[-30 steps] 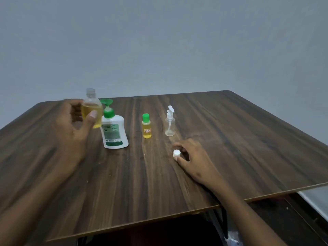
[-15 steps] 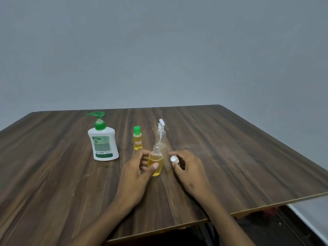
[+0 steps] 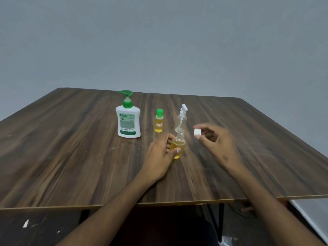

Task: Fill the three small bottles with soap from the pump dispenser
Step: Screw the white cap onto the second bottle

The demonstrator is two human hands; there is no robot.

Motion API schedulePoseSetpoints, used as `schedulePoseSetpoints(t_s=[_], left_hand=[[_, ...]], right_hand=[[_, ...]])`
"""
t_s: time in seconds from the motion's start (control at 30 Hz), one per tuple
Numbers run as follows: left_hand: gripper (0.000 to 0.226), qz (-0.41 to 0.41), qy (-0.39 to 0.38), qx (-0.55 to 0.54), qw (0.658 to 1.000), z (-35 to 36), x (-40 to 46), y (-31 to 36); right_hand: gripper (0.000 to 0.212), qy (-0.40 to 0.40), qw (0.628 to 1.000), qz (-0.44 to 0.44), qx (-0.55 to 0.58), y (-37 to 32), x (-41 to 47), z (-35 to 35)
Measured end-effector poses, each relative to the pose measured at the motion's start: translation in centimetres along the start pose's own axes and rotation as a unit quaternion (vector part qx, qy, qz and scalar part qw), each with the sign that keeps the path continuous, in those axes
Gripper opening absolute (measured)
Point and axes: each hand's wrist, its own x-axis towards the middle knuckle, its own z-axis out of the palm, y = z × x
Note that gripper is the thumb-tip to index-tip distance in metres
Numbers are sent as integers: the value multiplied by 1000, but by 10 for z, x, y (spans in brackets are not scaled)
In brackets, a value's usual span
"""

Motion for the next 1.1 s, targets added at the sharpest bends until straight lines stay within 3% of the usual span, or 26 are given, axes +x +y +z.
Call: schedulePoseSetpoints(t_s=[0.17, 0.37, 0.9, 1.1], left_hand=[[20, 6, 2, 7, 1000, 0, 1, -3], [20, 8, 2, 15, 1000, 3, 2, -3], [20, 3, 6, 3, 1000, 4, 3, -5], [21, -1, 7, 2, 1000, 4, 2, -5]], right_hand=[[28, -89, 985, -105, -103, -37, 28, -15], [24, -203, 931, -204, -226, -61, 53, -8], [20, -250, 910, -167, -284, -76, 54, -6], [15, -230, 903, -161, -325, -73, 49, 6]])
